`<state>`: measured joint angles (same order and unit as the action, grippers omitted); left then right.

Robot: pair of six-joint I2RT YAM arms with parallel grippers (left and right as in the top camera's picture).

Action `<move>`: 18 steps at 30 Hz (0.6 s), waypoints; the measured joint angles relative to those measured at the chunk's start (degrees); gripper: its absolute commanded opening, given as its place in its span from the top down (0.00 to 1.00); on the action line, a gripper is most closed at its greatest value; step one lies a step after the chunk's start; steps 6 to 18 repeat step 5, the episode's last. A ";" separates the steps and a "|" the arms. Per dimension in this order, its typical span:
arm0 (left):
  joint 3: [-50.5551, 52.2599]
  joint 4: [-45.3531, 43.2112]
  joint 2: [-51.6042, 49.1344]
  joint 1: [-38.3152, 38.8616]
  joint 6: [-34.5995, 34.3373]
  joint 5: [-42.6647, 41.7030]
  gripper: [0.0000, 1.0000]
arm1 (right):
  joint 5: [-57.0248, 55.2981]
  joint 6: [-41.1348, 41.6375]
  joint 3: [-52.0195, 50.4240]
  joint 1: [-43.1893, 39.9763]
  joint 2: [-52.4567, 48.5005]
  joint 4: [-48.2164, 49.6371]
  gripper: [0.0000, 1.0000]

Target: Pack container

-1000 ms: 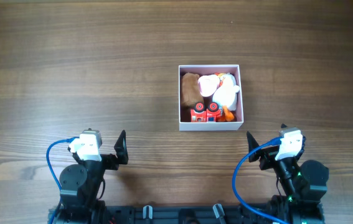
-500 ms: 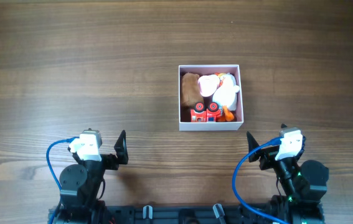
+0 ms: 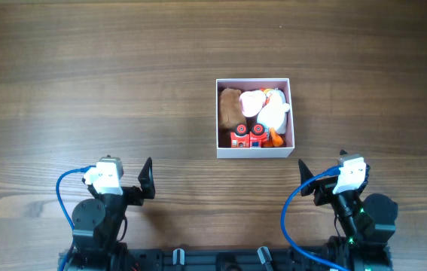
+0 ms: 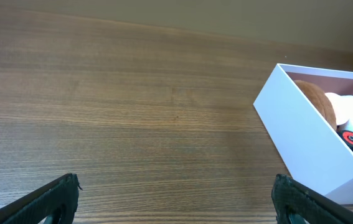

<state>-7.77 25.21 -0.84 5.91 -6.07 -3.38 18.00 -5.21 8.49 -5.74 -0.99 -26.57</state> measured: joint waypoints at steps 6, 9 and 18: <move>0.00 0.00 0.00 0.00 0.00 0.02 0.00 | 0.00 0.02 0.00 0.00 0.00 0.00 0.00; 0.00 0.00 0.00 0.00 0.00 0.02 0.00 | 0.00 0.02 0.00 0.00 0.00 0.00 0.00; 0.00 0.00 0.00 0.00 0.00 0.02 0.00 | 0.00 0.02 0.00 0.00 0.00 0.00 0.00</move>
